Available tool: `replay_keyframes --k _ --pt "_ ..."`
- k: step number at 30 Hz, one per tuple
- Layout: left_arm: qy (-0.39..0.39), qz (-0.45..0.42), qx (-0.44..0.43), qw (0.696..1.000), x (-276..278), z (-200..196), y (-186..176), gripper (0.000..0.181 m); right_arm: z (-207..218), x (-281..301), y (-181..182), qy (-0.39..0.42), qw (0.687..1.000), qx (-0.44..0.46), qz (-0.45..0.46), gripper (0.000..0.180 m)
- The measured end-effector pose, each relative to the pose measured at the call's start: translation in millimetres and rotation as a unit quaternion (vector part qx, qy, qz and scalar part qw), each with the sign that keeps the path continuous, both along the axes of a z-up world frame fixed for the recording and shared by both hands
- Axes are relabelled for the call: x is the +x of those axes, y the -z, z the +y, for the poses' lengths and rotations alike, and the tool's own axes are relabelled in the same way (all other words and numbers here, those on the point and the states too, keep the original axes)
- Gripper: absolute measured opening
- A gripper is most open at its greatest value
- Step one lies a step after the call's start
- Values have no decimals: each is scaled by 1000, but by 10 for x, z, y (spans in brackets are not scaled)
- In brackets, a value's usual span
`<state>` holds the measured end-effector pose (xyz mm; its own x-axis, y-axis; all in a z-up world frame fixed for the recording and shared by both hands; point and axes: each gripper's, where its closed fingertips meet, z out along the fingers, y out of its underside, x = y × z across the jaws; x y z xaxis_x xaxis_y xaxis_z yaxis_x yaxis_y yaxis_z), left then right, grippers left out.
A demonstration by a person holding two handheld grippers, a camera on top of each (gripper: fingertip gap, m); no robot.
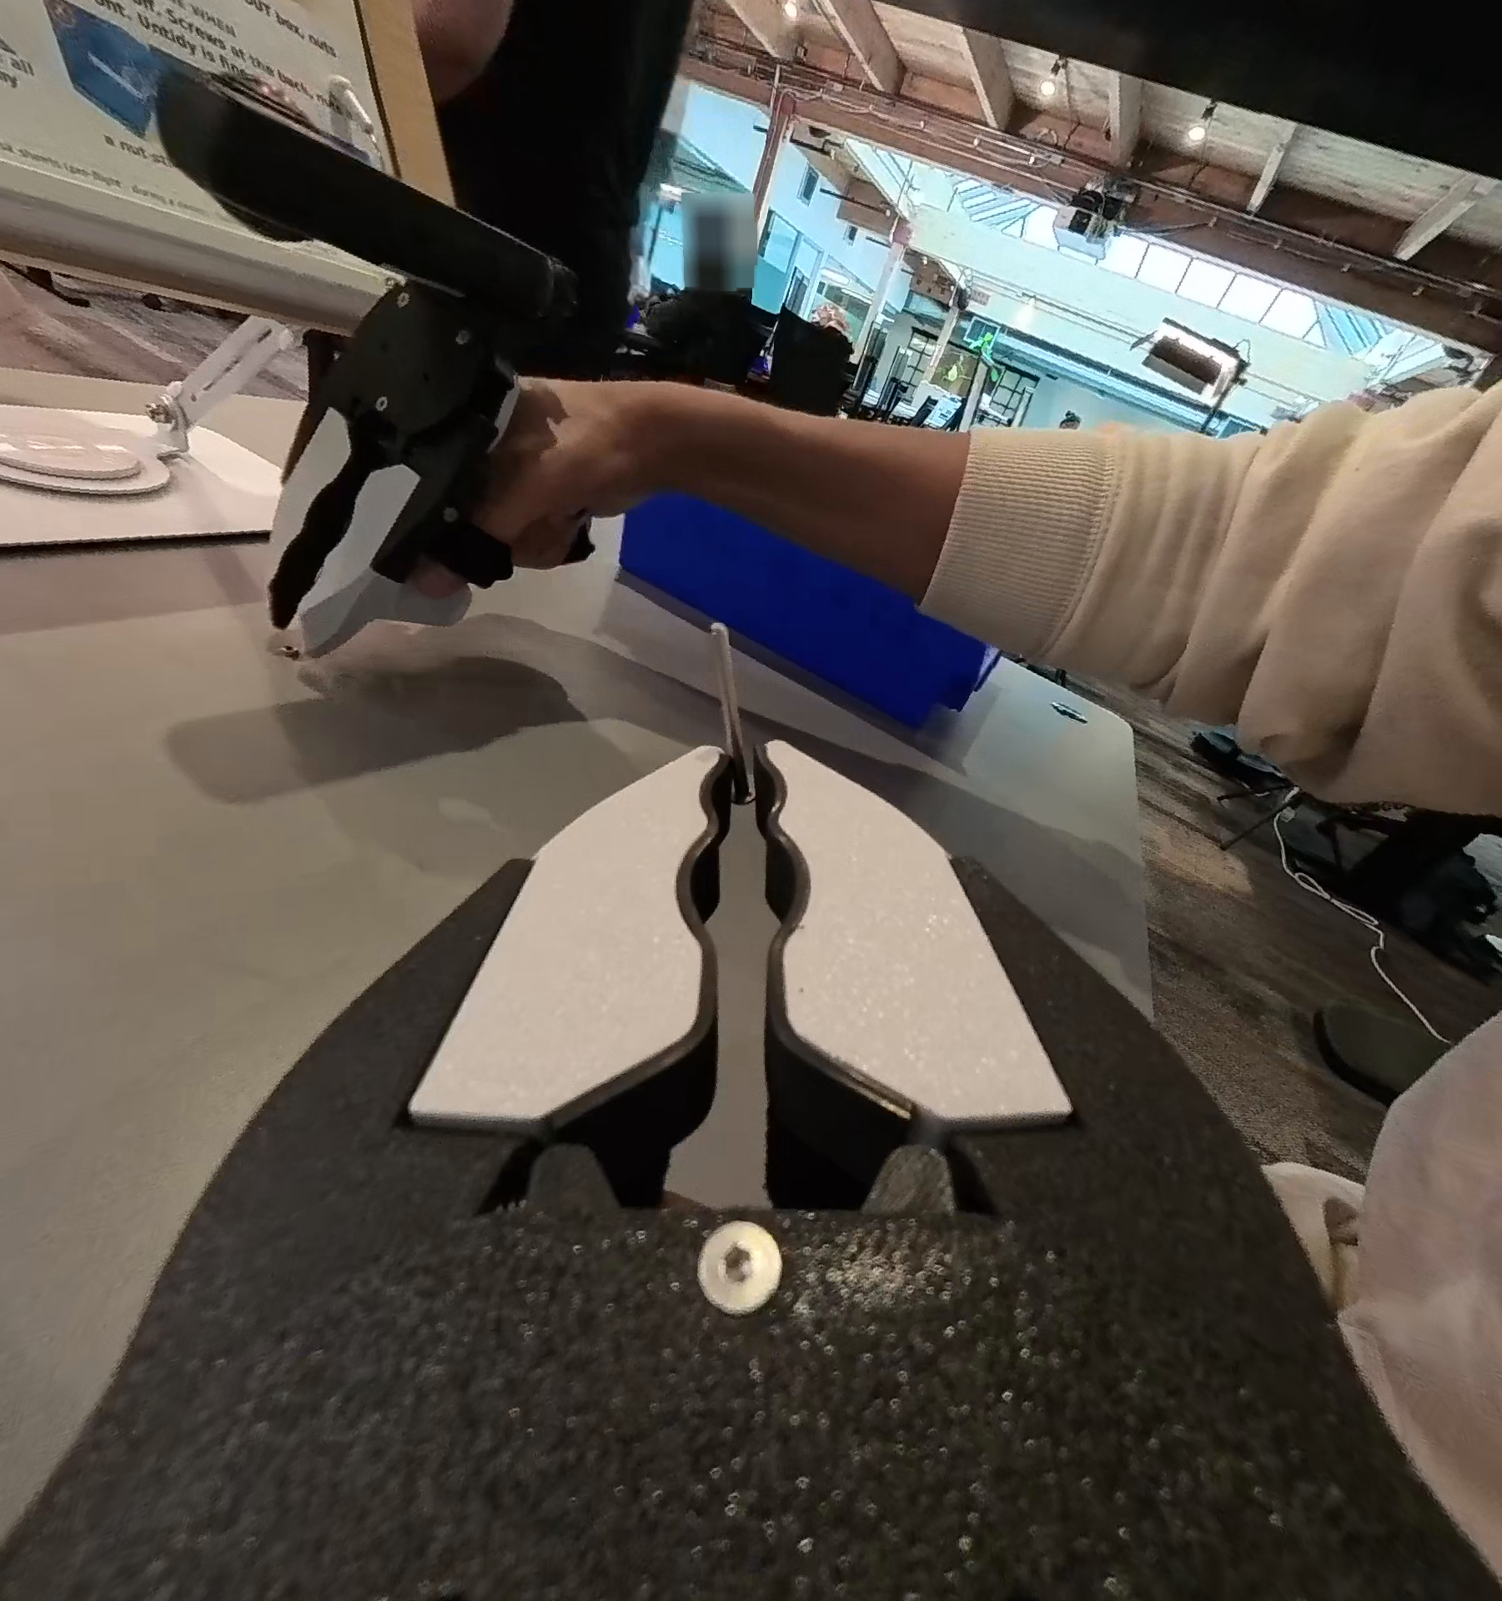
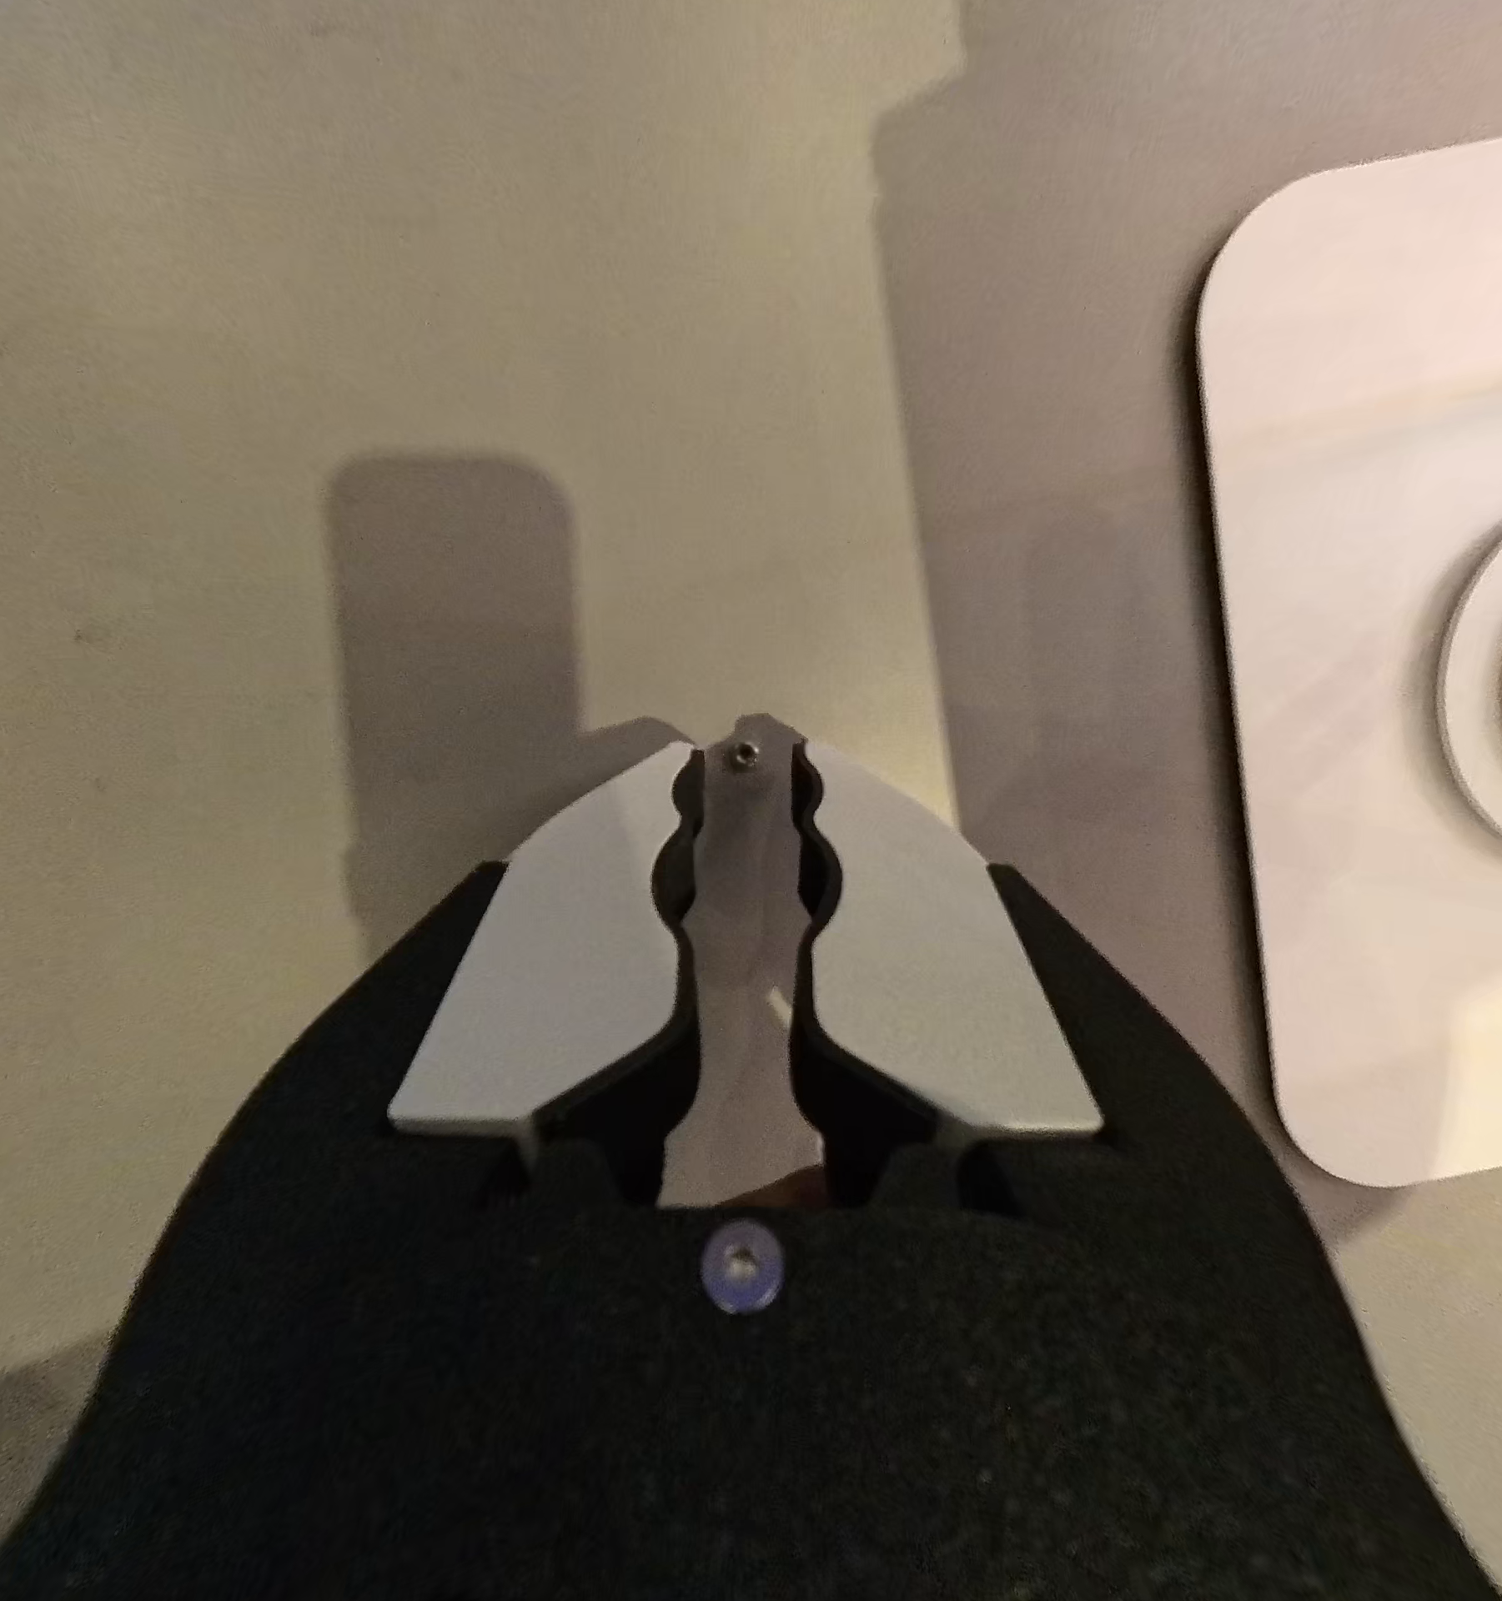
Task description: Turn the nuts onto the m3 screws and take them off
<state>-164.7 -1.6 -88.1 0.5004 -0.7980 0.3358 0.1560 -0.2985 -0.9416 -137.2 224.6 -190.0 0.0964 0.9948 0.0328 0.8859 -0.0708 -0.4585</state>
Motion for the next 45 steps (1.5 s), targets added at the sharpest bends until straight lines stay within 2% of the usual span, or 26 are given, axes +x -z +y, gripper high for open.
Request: replay_keyframes --k 1,18,31,35,39,42,45 --pt "1 0 0 1000 0 0 -1 4 1 1 6 0 1000 -1 -3 19" --pt "9 4 0 1000 24 -20 13 4 1 1 50 -41 998 -14 -40 11" --pt "11 6 1 1000 33 -28 18 4 -20 4 52 -29 999 -31 -17 5" --pt "9 4 1 1000 28 -25 15 4 -65 -49 -93 -10 998 -25 51 5" --pt "6 7 2 1000 28 -20 17 4 -218 -68 -494 27 989 53 138 5" --pt "-6 7 4 1000 9 -1 15 4 -502 -16 -863 85 960 149 220 5" --pt "-38 9 13 999 -47 55 0 4 -810 192 -1137 186 908 230 296 5"
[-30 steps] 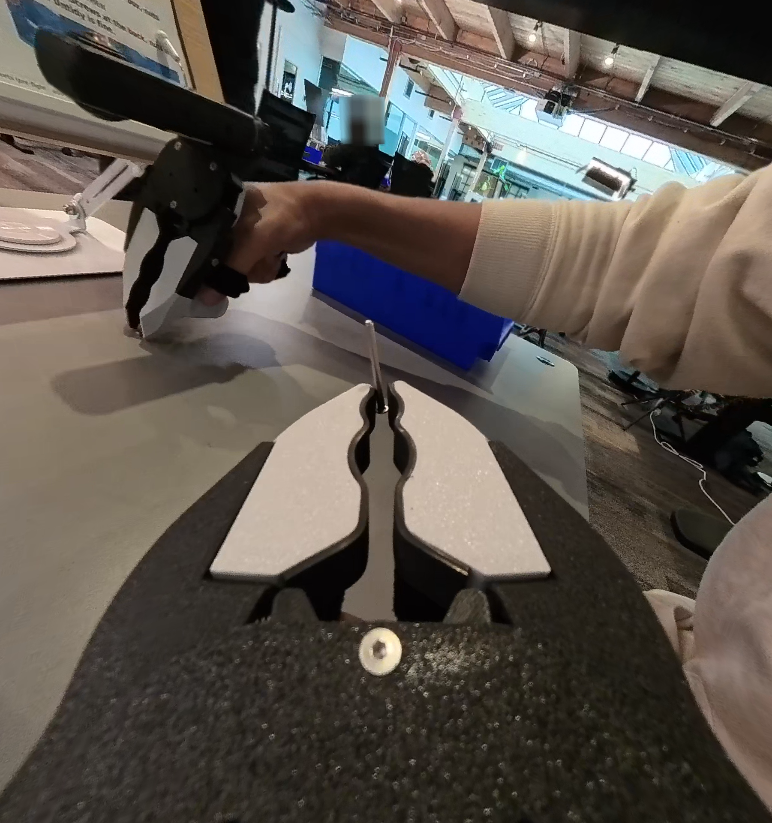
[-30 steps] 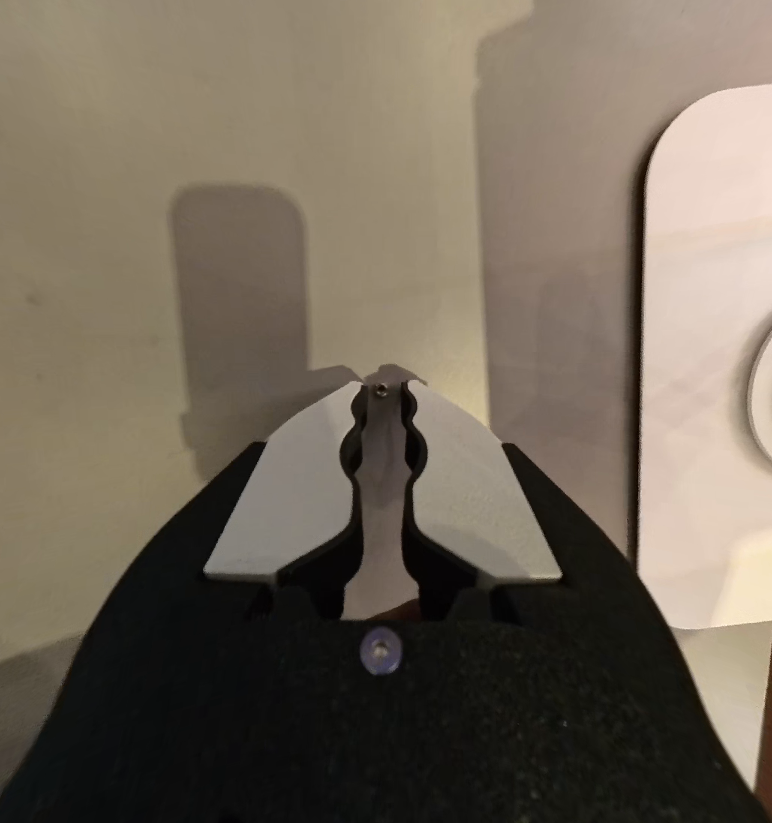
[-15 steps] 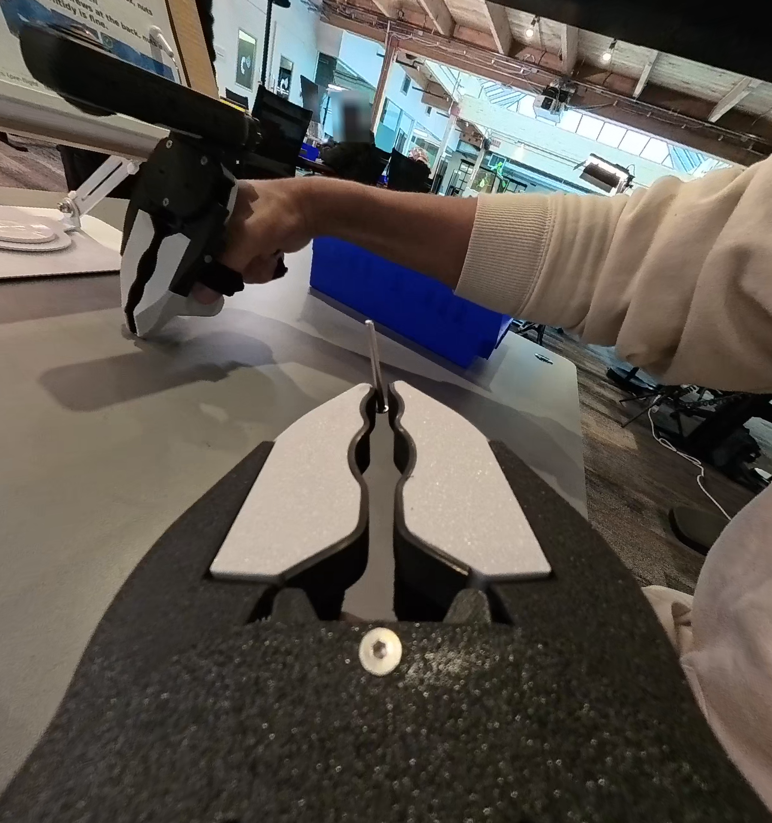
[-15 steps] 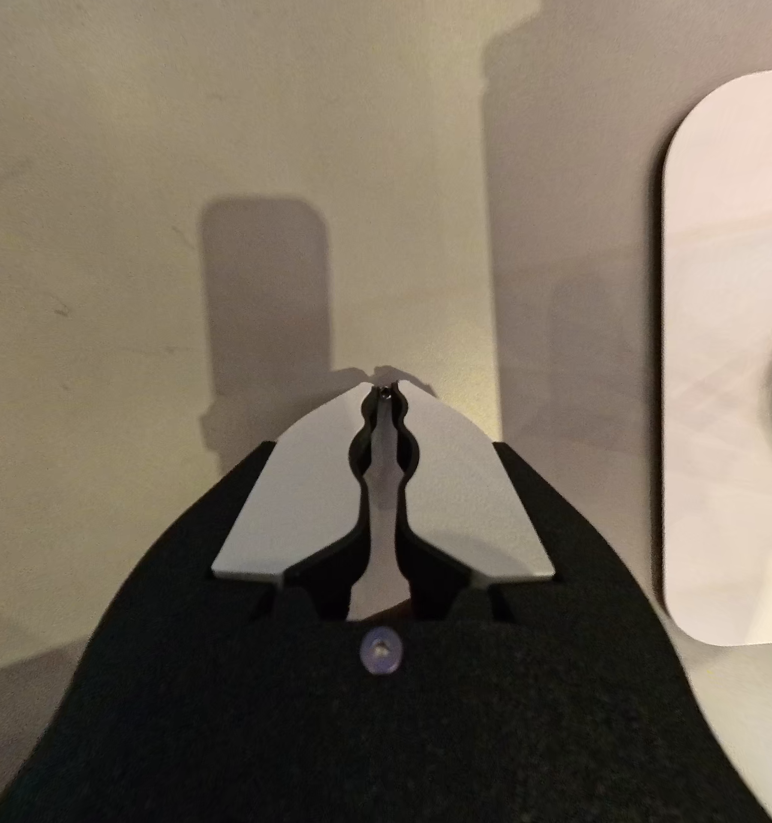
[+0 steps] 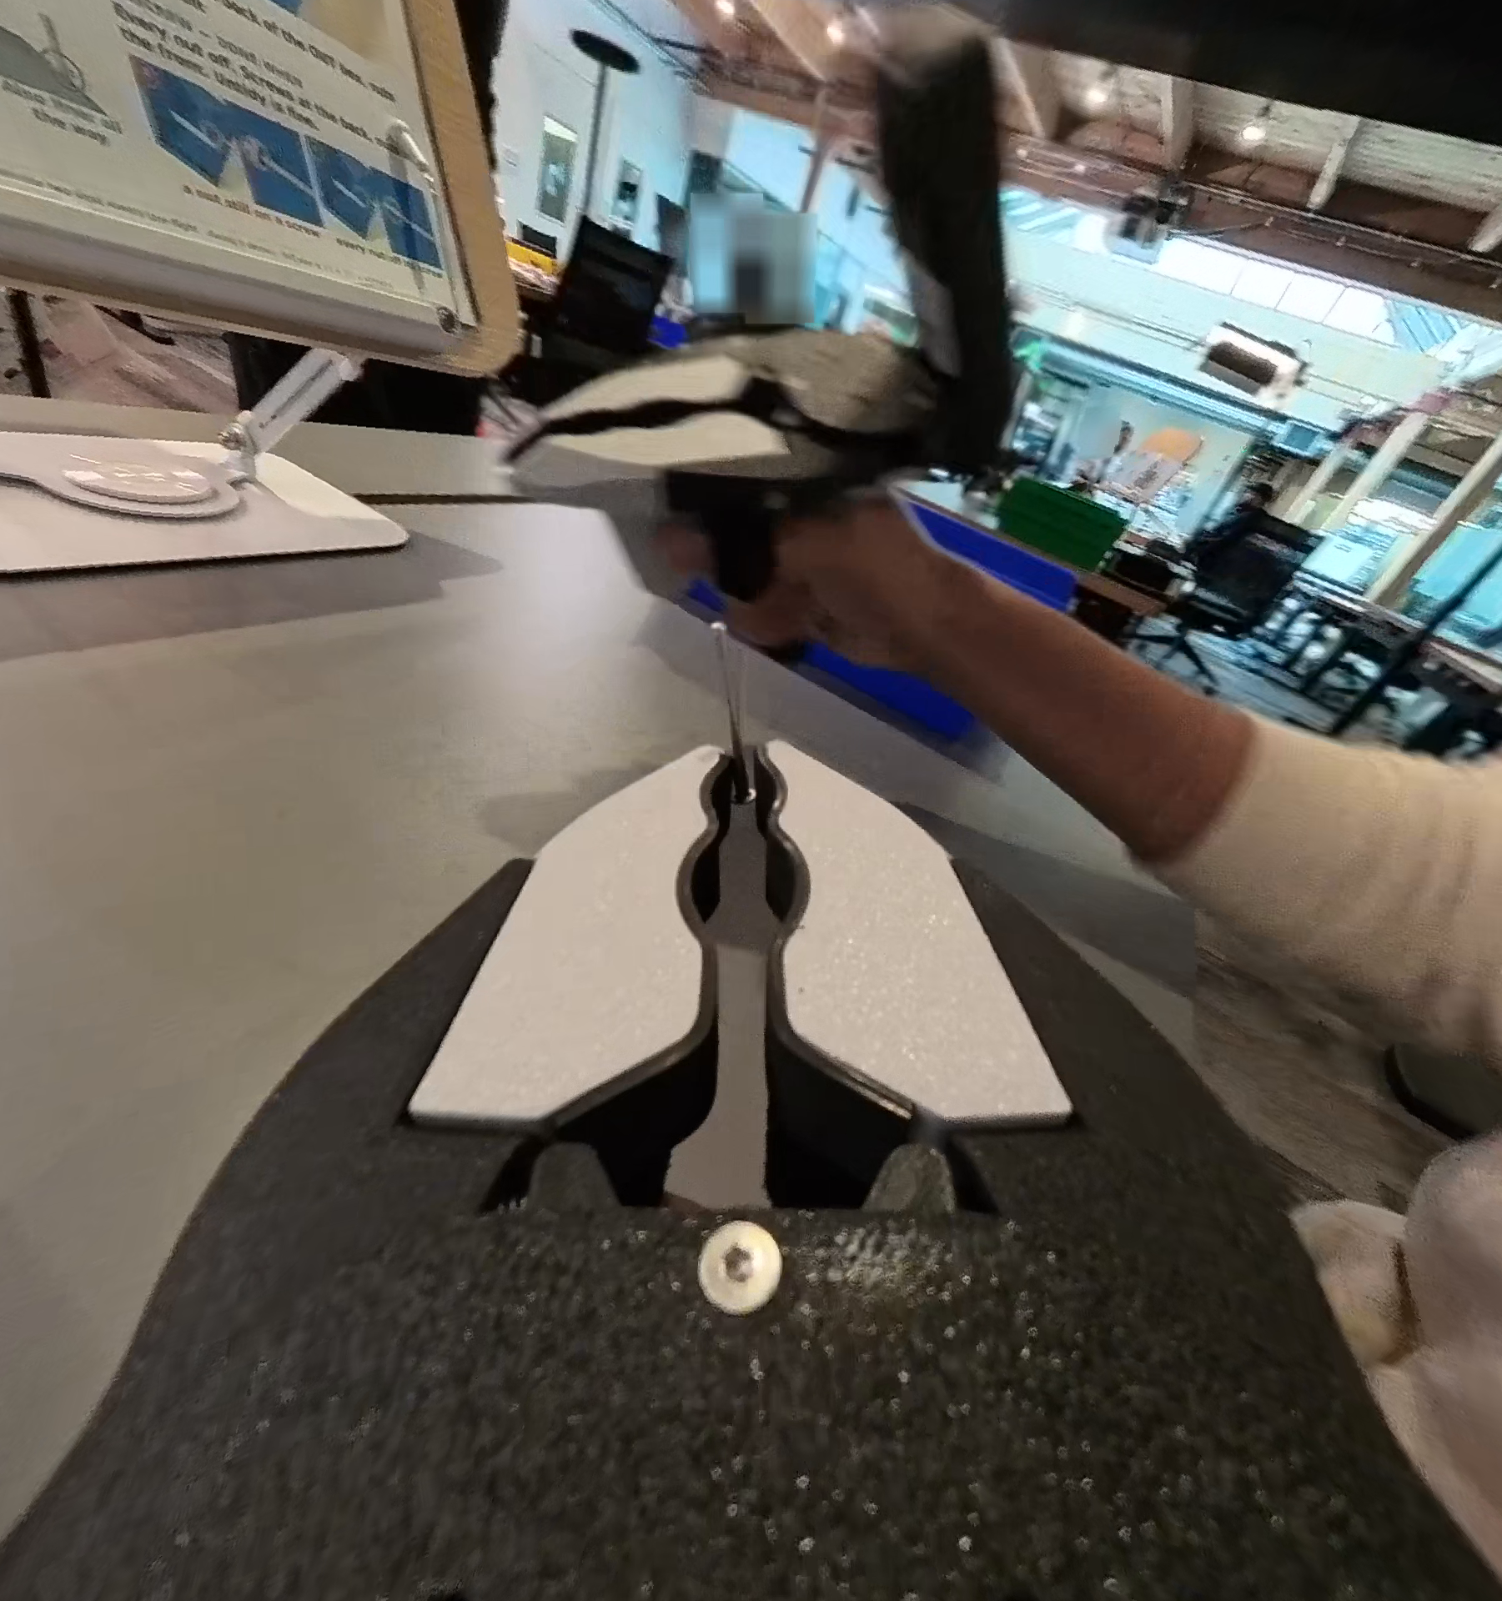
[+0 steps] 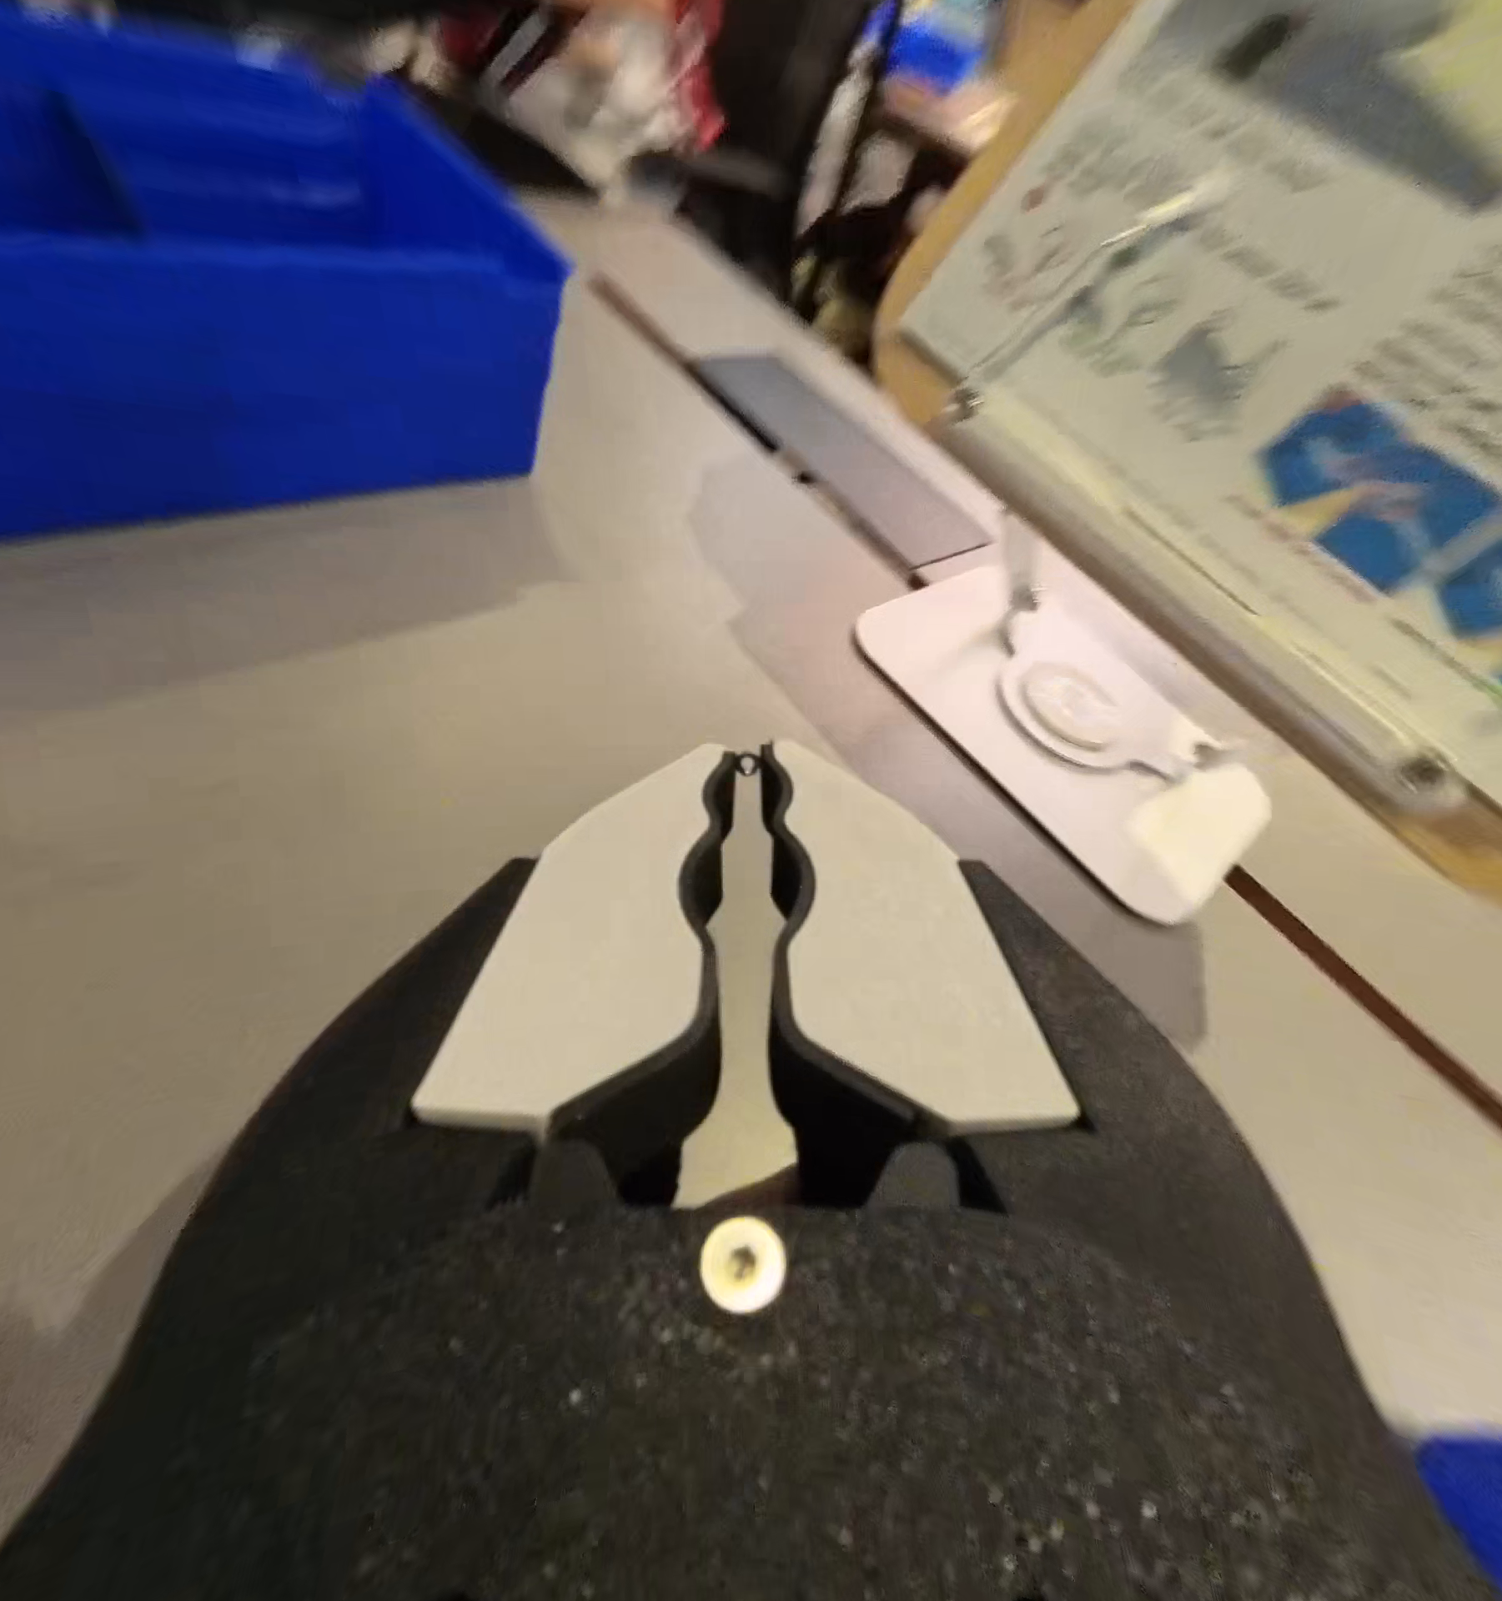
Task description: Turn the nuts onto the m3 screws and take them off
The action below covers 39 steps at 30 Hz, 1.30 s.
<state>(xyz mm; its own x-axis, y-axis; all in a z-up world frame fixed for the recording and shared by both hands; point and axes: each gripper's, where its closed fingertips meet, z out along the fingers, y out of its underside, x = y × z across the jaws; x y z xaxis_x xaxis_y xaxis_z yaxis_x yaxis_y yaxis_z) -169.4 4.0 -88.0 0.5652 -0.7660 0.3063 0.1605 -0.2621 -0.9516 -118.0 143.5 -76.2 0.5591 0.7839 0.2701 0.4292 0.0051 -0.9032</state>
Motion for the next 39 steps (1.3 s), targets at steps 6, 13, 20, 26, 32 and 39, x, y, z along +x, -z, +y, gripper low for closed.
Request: replay_keyframes --k 6,13,20,26,32,39 --pt "-173 35 -10 984 -303 290 39 4 -636 552 -109 180 973 63 132 5" --pt "-195 136 -1 971 -261 520 128 4 -986 757 26 212 961 76 159 5" --pt "0 182 29 983 117 365 145 4 -1165 651 -83 64 983 50 167 5" --pt "162 338 108 921 448 135 -27 4 -1435 381 -535 -211 972 -37 101 5" --pt "226 401 144 876 745 5 -106 4 -1468 302 -515 -297 953 -59 -29 5" --pt "226 392 155 878 820 5 -138 4 -1474 345 -471 -298 951 -57 -59 5"
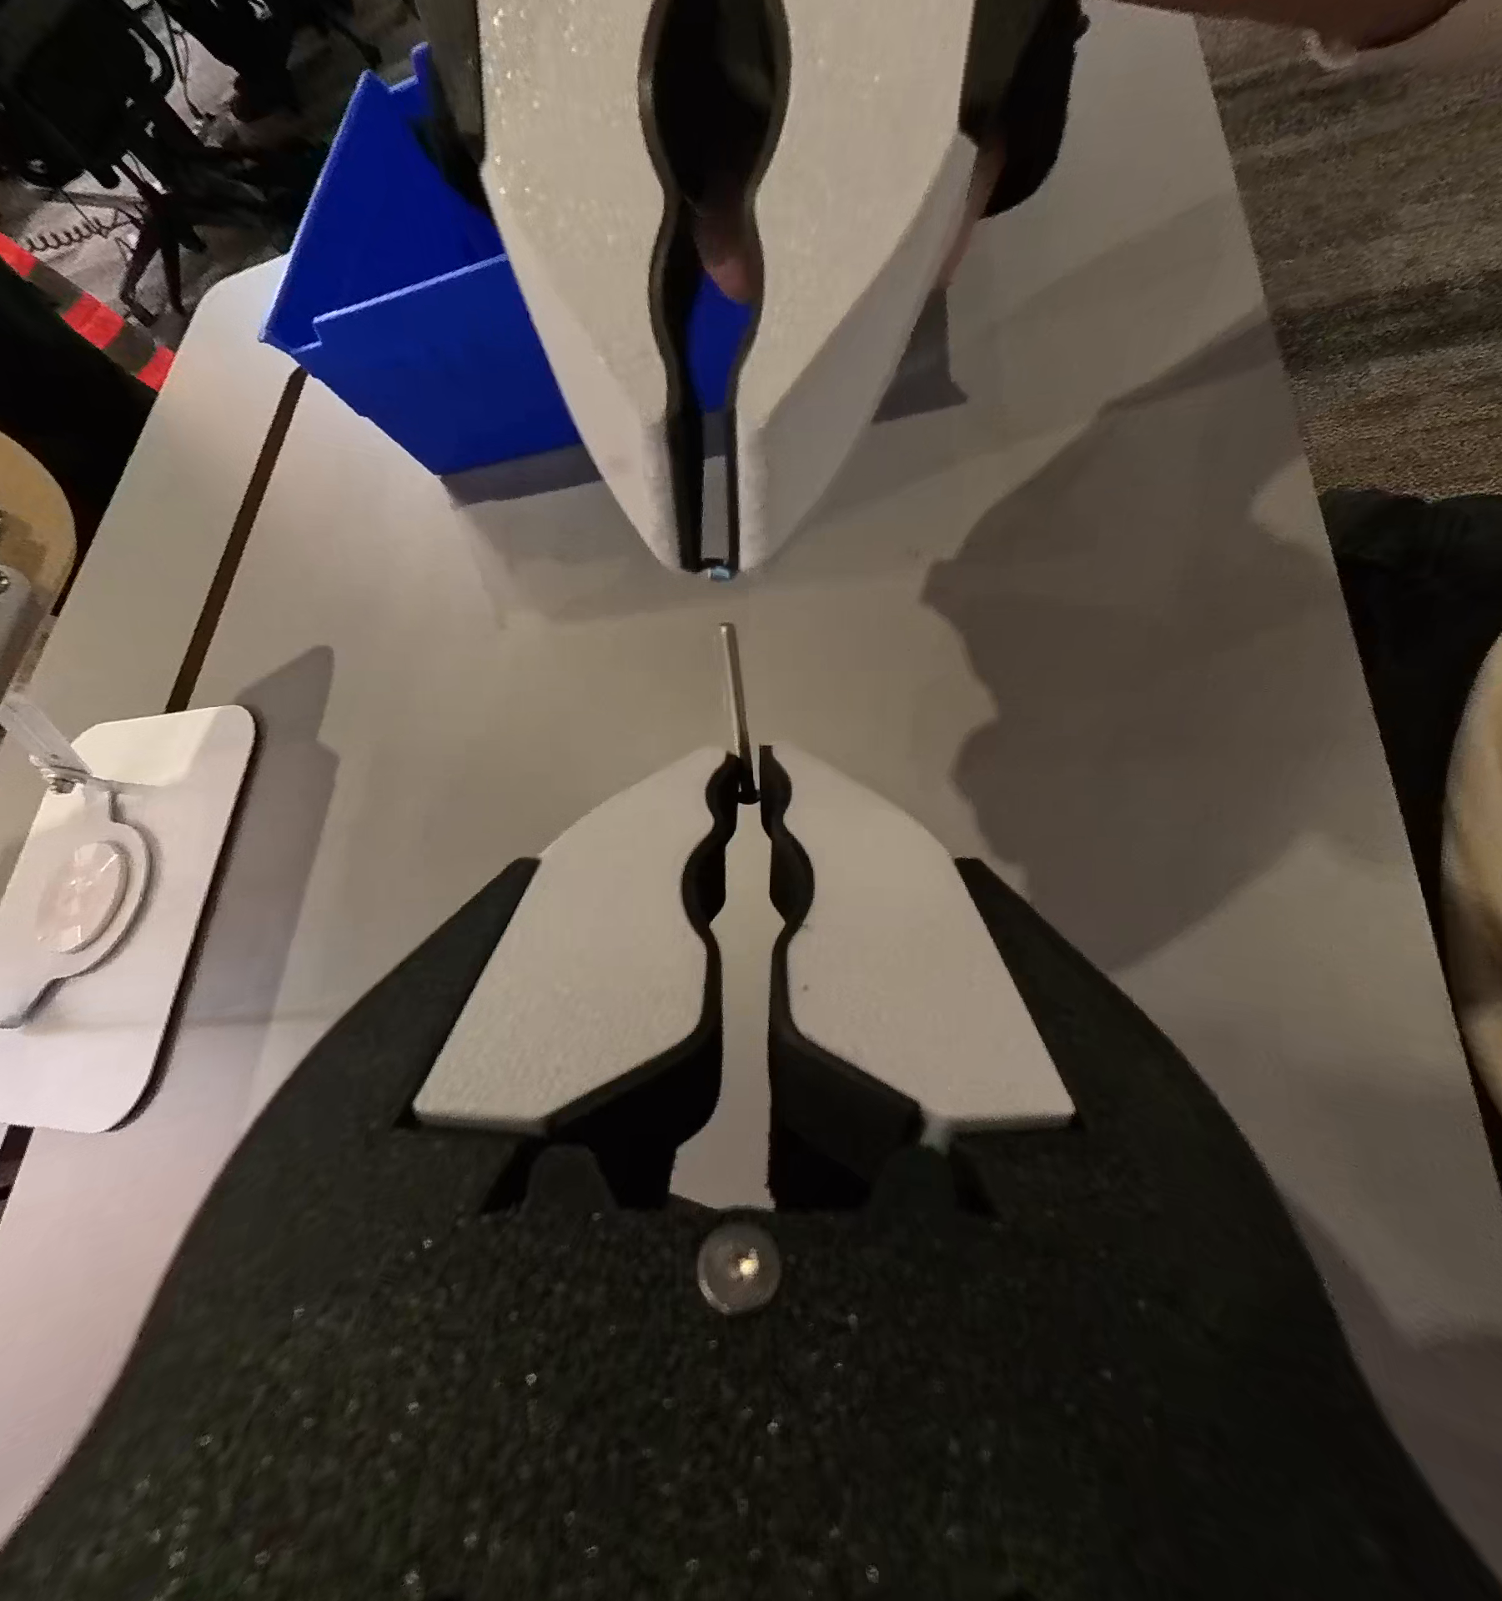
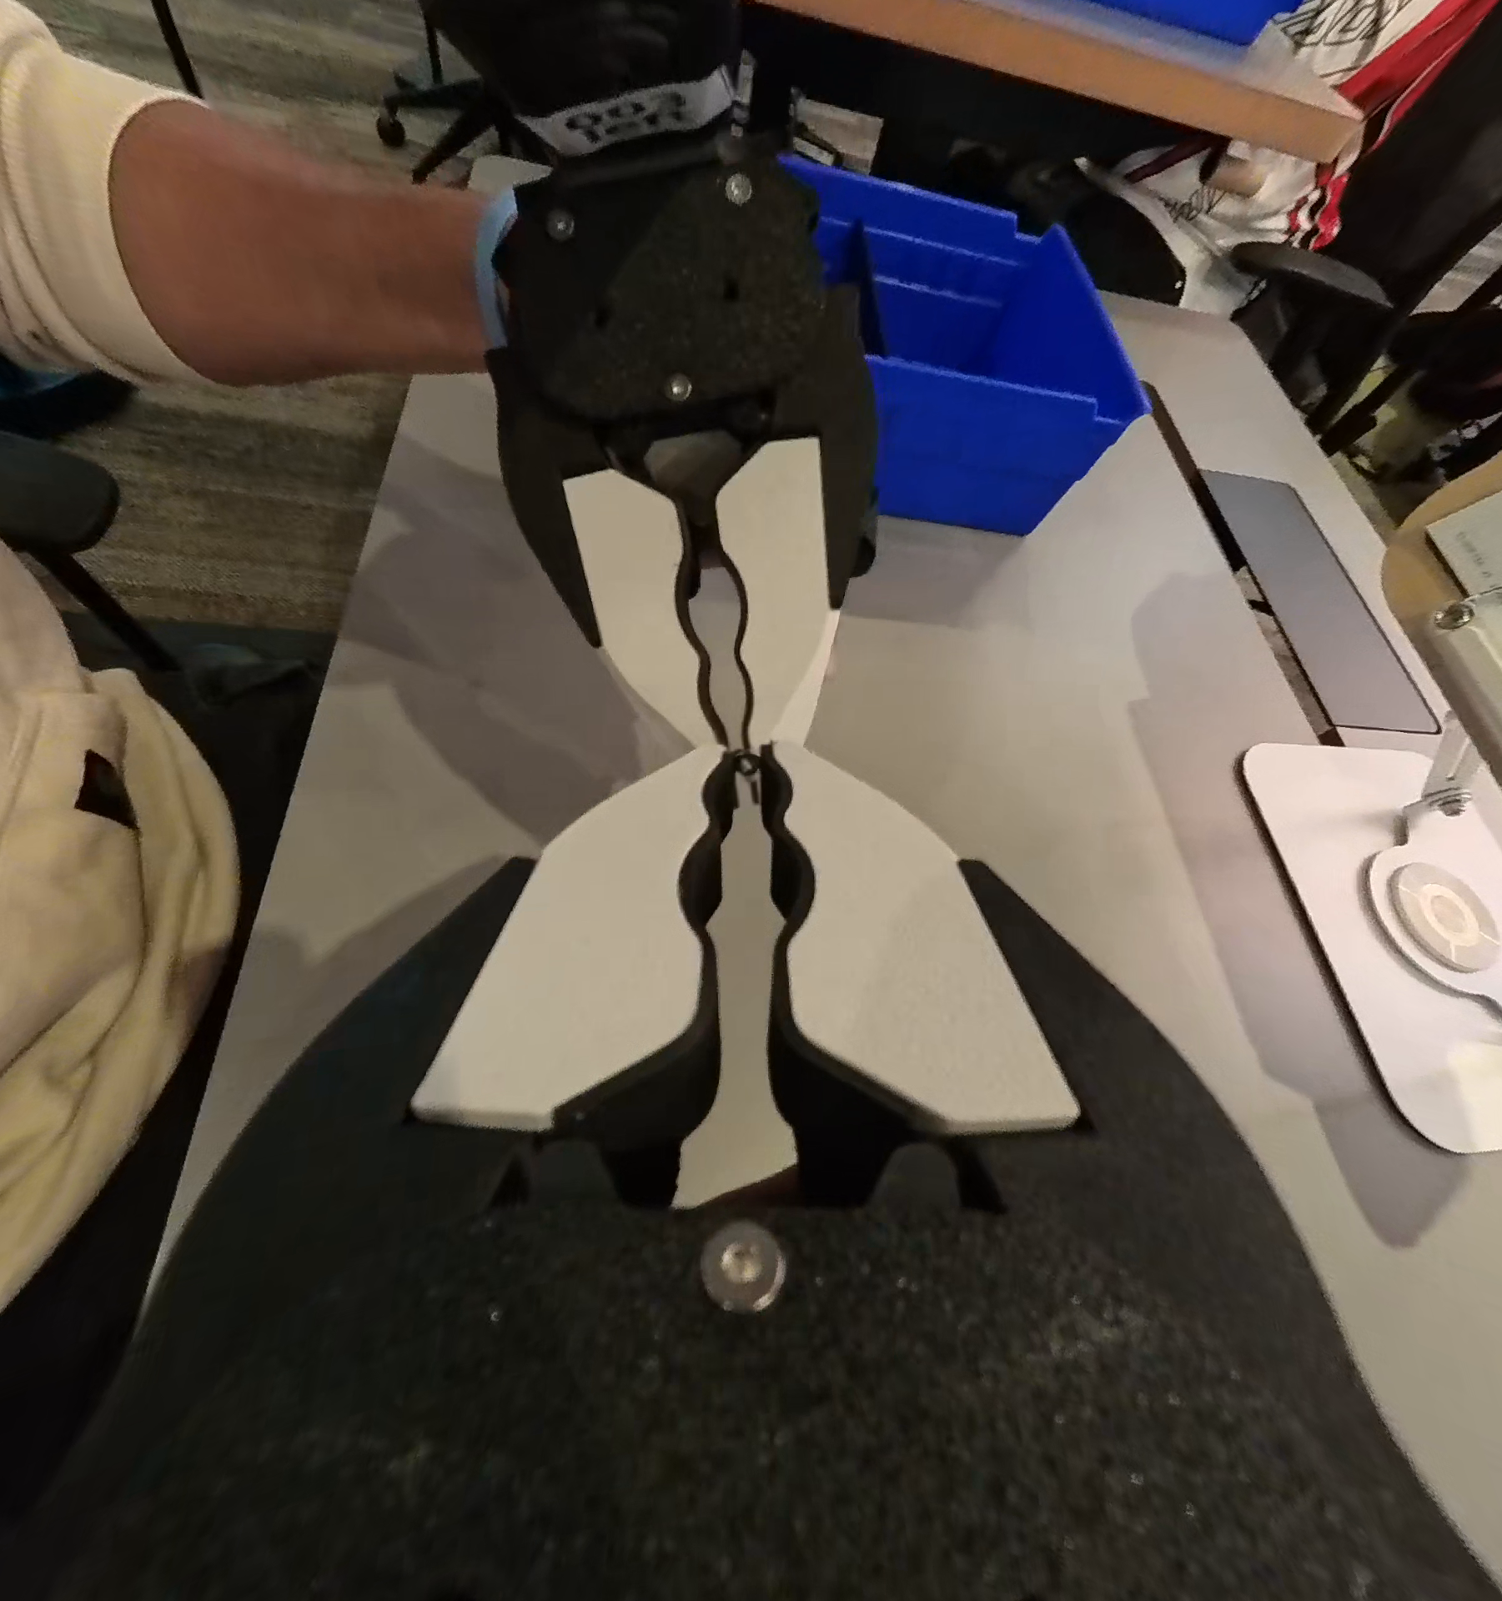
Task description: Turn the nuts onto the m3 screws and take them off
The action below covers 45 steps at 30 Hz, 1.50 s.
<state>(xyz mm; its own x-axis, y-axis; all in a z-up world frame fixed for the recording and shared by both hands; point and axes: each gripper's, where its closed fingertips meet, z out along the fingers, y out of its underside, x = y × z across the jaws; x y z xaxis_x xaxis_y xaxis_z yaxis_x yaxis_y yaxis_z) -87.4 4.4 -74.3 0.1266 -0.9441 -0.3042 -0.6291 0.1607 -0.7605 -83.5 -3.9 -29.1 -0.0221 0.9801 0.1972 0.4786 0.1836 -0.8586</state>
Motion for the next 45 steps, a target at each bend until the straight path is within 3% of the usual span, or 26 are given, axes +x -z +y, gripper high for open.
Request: replay_keyframes --k 13,18,30,38,45 --pt "-3 2 11 1000 1 -12 26 4 -3 -23 140 0 999 -4 -33 5" --pt "-44 4 33 998 -52 91 67 4 111 -4 268 39 998 -11 -49 5" --pt "-164 -44 76 982 -154 308 263 3 320 -114 474 125 979 -150 63 5" --pt "-229 -83 117 963 -229 378 282 3 396 -197 489 151 967 -188 86 5" --pt "-233 -121 84 961 -252 380 277 3 374 -257 469 141 964 -195 111 6"
